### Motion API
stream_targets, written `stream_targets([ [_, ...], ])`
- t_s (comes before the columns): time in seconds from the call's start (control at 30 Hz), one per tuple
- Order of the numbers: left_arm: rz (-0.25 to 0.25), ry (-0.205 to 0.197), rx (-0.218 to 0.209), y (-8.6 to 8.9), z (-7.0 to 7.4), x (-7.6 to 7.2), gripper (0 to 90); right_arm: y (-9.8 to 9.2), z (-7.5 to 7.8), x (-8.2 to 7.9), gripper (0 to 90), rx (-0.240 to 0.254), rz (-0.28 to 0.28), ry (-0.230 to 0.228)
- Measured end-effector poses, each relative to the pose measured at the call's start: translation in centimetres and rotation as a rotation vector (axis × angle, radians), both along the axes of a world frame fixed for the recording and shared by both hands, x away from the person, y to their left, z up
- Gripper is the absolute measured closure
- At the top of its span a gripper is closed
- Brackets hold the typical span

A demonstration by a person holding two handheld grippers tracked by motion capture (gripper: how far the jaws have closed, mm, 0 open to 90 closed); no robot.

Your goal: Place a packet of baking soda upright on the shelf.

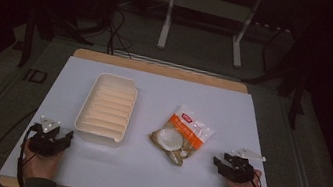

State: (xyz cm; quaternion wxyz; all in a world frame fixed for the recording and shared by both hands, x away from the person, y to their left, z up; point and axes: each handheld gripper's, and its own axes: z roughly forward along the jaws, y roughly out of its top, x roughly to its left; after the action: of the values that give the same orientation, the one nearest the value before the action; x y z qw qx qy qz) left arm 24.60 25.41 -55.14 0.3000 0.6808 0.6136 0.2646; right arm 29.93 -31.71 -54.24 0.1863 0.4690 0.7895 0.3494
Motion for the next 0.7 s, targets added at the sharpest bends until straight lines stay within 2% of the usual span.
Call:
stream_targets([
  [0.07, -0.025, -0.007, 0.001, 0.0, 0.0, -0.1, 52.5, 0.1, 0.0, 0.0, 48.6, 0.003, 0.0, 0.002],
  [0.1, -0.055, -0.009, 0.004, -0.1, 0.0, -0.1, 53.4, 0.1, 0.0, 0.0, 47.9, 0.008, 0.006, 0.005],
  [0.23, -0.083, -0.012, 0.007, -0.2, 0.0, -0.2, 53.5, 0.2, 0.1, 0.1, 46.9, 0.012, 0.005, 0.006],
  [0.27, -0.104, -0.027, 0.009, -0.4, 0.1, -0.3, 53.3, 0.2, 0.2, 0.2, 45.7, 0.032, 0.008, 0.005],
  [0.5, -0.114, -0.031, 0.012, -0.5, 0.1, -0.3, 53.6, 0.7, 0.4, 1.0, 43.2, 0.048, 0.037, 0.006],
  [0.7, -0.149, -0.042, 0.025, -0.9, 0.2, -0.4, 54.3, 1.4, 0.3, 2.1, 42.4, 0.059, 0.053, 0.011],
])
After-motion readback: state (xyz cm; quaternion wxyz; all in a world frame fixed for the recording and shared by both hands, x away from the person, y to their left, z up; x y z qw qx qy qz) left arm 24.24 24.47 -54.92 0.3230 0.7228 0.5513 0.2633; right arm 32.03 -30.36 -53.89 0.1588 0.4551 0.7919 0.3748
